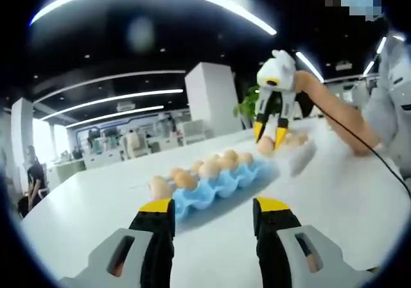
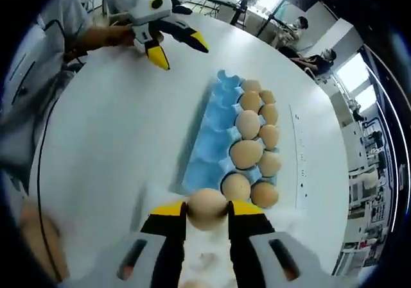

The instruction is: Pick up the eggs on the table and place them into the egg tray on the table

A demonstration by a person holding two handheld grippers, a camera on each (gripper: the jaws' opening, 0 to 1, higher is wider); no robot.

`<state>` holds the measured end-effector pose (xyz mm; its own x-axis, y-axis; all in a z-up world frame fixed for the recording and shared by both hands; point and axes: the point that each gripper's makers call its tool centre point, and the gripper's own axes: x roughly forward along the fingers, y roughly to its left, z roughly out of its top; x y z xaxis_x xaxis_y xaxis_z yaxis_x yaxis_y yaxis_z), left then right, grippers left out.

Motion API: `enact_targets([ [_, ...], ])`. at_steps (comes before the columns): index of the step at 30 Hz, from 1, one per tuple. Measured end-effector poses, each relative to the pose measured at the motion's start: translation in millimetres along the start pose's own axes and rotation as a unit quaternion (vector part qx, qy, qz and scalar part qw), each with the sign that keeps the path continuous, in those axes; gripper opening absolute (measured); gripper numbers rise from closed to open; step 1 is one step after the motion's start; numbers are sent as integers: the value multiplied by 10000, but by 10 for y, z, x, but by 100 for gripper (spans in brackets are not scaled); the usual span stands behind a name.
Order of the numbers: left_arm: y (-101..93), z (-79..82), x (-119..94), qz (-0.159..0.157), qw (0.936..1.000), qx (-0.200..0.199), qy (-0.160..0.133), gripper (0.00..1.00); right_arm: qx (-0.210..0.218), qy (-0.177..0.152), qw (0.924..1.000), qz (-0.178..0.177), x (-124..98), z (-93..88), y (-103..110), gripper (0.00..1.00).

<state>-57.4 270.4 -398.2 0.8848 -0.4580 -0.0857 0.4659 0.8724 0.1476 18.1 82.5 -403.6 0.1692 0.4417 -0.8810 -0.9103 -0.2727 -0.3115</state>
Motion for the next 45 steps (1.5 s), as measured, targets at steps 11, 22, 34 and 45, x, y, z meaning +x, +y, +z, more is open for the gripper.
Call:
enact_targets([
  [11, 2, 3, -3, 1, 10000, 4, -7, 49, -139, -45, 9998, 106, 38, 65, 37, 27],
  [22, -1, -1, 1, 1, 10000, 6, 4, 49, -278, -276, 9991, 181, 67, 180, 62, 27],
  [34, -2, -2, -1, -1, 10000, 0, 0, 49, -364, -595, 9969, 360, 149, 304, 91, 27],
  [45, 1, -5, -4, -5, 10000, -12, -2, 49, -312, -666, 9962, 466, 216, 316, 98, 27],
])
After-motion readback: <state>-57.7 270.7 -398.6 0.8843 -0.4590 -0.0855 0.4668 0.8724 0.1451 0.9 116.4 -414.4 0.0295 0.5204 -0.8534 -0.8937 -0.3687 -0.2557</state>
